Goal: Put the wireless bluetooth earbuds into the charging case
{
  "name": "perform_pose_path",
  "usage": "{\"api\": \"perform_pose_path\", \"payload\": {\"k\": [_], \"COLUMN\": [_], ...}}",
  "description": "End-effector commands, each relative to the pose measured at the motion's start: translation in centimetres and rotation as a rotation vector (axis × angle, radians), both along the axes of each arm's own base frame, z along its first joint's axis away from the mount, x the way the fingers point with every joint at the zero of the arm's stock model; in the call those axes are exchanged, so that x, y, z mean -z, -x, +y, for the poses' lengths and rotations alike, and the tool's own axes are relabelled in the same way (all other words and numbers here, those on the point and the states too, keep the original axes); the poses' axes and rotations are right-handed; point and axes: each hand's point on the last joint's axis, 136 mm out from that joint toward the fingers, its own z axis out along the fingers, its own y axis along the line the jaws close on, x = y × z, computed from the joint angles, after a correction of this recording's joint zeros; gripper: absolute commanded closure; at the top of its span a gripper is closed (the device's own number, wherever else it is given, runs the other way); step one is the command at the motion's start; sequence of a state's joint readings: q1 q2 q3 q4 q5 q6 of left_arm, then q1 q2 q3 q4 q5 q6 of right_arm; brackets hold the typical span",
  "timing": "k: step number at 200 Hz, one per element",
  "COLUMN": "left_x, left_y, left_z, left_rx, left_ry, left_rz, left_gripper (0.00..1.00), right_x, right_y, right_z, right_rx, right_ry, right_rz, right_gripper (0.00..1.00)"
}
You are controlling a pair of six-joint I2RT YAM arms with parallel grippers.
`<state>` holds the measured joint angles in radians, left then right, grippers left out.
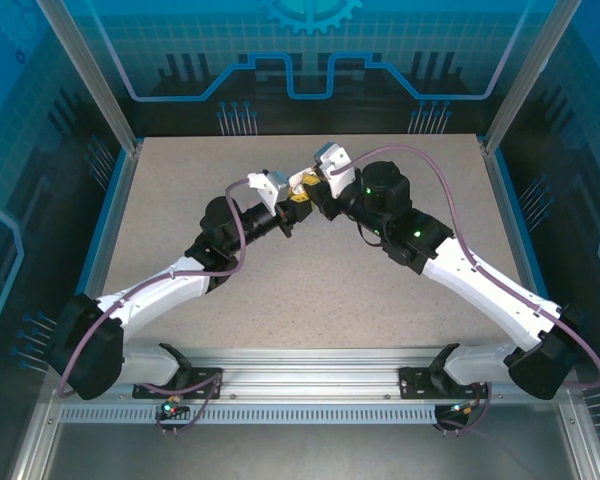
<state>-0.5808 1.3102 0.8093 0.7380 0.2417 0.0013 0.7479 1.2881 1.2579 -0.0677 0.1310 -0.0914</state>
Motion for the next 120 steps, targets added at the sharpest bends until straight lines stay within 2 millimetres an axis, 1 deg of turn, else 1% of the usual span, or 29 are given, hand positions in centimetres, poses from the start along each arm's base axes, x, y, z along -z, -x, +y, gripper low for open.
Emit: {"api": "perform_pose_path", "payload": {"k": [1, 26, 79, 120], "left_x": [-2.5, -2.6, -2.6, -2.6], "left_y": [0.5, 0.5, 0.4, 0.4], "left_z": [-0.5, -0.5, -0.5, -0.5], "left_rx": [0.021, 0.022, 0.021, 0.019], "left_ry": [0.040, 0.041, 0.040, 0.041], "left_rz": [-0.065, -0.066, -0.066, -0.068], "left_gripper": [1.00, 1.00, 1.00, 1.00], "right_x": [1.5, 1.4, 1.5, 2.0], "right_y": [1.3, 1.3, 1.4, 1.2], "right_z": [1.3, 1.2, 0.9, -0.1], "right_rx": [-0.056, -0.055, -0.043, -0.009], "right_ry": [0.032, 0.025, 0.025, 0.032], "right_rz": [0.032, 0.032, 0.035, 0.040], "right_gripper": [0.73, 0.67, 0.66, 0.66]}}
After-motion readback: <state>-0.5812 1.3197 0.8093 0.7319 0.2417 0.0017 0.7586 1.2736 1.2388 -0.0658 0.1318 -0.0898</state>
